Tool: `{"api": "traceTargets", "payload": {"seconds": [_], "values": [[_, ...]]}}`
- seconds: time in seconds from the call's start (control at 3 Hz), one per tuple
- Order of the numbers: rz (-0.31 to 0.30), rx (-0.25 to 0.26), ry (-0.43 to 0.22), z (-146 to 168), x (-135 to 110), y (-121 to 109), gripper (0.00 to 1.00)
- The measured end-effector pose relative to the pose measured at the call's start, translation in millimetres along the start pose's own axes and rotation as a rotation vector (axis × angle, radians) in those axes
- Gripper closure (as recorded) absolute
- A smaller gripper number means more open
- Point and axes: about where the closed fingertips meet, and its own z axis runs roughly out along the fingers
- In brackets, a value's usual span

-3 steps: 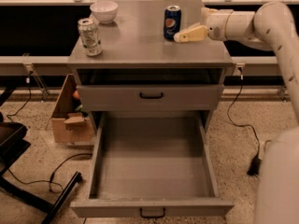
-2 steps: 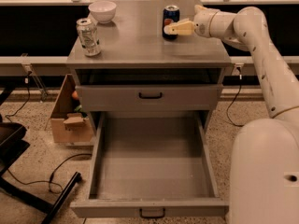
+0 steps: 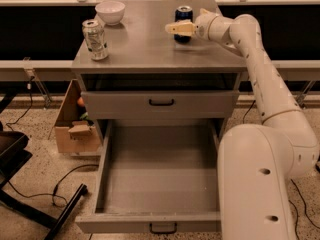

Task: Place pepsi can into middle drawer

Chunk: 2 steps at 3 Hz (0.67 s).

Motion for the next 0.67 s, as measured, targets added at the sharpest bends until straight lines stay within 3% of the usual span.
{"api": "traceTargets", "payload": {"seconds": [0.67], "values": [[0.044,-0.020,-0.017,25.5,0.0,11.9,0.48]]}}
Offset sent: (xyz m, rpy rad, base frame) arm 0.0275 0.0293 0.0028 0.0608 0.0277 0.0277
